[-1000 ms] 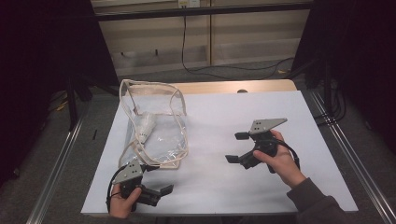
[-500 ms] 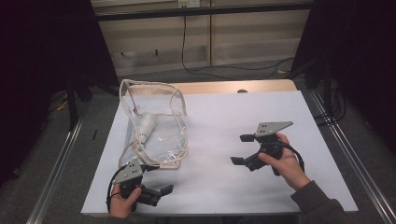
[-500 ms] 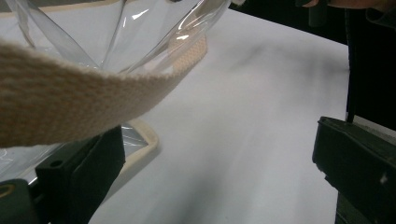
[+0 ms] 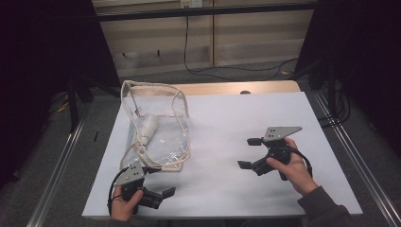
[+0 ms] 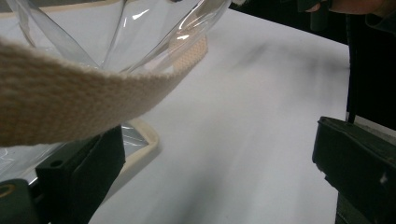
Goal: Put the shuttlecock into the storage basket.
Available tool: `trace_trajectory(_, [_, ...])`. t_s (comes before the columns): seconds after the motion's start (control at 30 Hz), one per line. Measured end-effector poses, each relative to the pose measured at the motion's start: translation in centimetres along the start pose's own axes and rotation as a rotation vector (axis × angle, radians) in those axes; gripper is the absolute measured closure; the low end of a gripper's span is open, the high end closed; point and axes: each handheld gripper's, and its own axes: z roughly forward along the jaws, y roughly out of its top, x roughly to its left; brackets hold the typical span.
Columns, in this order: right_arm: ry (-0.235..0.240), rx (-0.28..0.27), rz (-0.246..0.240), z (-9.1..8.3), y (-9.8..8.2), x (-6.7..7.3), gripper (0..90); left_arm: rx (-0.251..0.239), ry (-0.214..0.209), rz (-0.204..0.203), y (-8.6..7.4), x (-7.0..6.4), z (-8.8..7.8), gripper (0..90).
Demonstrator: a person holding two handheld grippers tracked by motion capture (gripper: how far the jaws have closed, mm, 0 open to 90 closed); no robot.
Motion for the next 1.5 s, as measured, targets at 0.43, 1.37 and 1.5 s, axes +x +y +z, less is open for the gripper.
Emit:
trace_trajectory(0.43, [-0.016, -0.008, 0.012, -1.2, -1.5, -0.2, 4.3, 0.0, 0.001, -0.003, 0.0, 0.0, 0.0, 2.4])
trace_trajectory(1.37, [-0.041, -0.018, 0.035, -3.1, -4.6, -0.5, 4.5, 0.003, -0.001, -0.003, 0.0, 0.0, 0.1, 2.4])
trace_trajectory(1.5, [-0.049, -0.016, 0.033, -3.2, -4.9, -0.5, 4.4, 0.004, 0.0, -0.002, 0.0, 0.0, 0.1, 2.4])
